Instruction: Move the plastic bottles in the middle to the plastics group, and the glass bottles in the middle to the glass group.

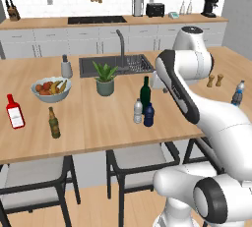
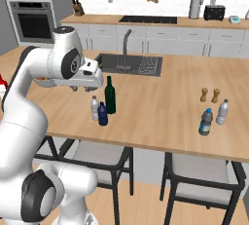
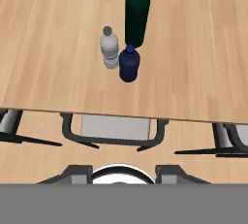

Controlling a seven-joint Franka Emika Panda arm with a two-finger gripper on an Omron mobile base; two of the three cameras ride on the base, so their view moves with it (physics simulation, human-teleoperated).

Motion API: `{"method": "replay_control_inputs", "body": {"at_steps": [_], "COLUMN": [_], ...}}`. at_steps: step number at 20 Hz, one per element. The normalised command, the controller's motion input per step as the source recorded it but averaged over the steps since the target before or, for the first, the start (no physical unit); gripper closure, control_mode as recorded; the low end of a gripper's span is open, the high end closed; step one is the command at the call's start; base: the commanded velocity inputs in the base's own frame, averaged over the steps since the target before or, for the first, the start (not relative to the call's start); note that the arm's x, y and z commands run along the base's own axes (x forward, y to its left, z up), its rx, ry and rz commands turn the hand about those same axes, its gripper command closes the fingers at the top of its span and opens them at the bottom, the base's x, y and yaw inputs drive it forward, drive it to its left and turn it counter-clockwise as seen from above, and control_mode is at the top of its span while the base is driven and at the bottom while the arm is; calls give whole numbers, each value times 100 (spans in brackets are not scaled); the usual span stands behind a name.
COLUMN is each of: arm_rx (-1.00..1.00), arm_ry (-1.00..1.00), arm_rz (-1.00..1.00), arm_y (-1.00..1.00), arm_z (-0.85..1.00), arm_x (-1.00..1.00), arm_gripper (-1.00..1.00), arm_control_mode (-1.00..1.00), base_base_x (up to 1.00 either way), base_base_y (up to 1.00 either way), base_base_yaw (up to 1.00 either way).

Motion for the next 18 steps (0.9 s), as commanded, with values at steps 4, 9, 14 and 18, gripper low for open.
{"method": "replay_control_inputs", "body": {"at_steps": [4, 9, 14, 18], "arm_rx": [0, 0, -1, 0], "arm_ry": [0, -4, -3, -2], "arm_rz": [0, 0, 0, 1], "arm_y": [9, 14, -4, -14], "arm_z": [-13, -18, -48, -52], "arm_x": [-6, -2, 20, 37], "arm_gripper": [-100, -100, -100, -100], "arm_control_mode": [-100, -100, -100, -100], "base_base_x": [0, 0, 0, 0], "base_base_y": [0, 0, 0, 0], "base_base_yaw": [0, 0, 0, 0]}}
